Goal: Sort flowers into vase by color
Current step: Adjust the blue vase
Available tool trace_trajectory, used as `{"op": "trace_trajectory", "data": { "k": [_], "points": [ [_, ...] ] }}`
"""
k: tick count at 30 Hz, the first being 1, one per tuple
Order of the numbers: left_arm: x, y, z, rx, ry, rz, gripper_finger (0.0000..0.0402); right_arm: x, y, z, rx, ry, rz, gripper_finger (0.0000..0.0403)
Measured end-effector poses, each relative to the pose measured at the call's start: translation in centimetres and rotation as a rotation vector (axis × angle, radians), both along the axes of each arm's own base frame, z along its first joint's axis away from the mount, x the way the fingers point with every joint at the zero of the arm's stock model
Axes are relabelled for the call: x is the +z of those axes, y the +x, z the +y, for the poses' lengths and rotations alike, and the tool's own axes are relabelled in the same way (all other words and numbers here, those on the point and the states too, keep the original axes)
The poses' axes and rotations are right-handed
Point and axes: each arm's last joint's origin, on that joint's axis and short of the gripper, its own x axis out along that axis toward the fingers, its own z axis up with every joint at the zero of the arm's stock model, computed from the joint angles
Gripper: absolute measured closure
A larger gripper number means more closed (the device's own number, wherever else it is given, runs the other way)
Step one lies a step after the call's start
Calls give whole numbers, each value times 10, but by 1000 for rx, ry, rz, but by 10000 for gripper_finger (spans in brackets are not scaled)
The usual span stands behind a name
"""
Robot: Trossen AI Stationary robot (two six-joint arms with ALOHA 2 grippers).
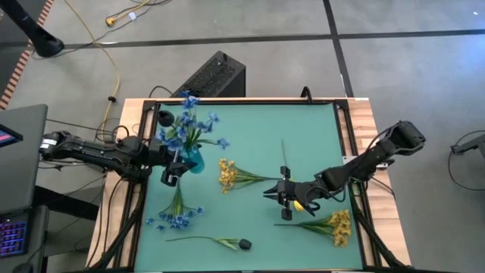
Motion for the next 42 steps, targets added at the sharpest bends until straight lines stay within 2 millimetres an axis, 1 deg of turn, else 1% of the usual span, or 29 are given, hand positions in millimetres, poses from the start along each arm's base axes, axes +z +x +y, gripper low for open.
{"op": "trace_trajectory", "data": {
  "k": [8, 14, 20, 22, 25, 29, 31, 34, 39, 42],
  "points": [
    [-2, 1, 0, 2, -2, 22, 166, 0, 0, 0, 2, -3, 0, 331],
    [-15, 6, 2, 86, -1, 172, 165, 0, 0, 0, 3, -5, 0, 331],
    [-18, 6, 0, 25, 56, 182, 165, 4, 2, 1, 9, 2, -47, 331],
    [-24, 5, 0, 19, 65, 184, 165, 6, 3, 1, 13, 3, -67, 331],
    [-37, 1, 0, 17, 50, 171, 165, 5, 7, 3, 23, -8, -97, 331],
    [-53, -6, 1, 23, 6, 147, 164, -5, 19, 2, 22, -36, -132, 331],
    [-57, -9, 1, 16, -9, 129, 164, -10, 26, -1, 12, -36, -156, 331],
    [-61, -10, 1, 14, -12, 134, 164, -15, 37, -8, 35, -8, -185, 331],
    [-63, -9, 1, 13, -15, 150, 164, -12, 59, -15, 79, 36, -224, 331],
    [-64, -9, 1, 11, -15, 156, 164, -14, 71, -15, 78, 27, -222, 331]
  ]
}}
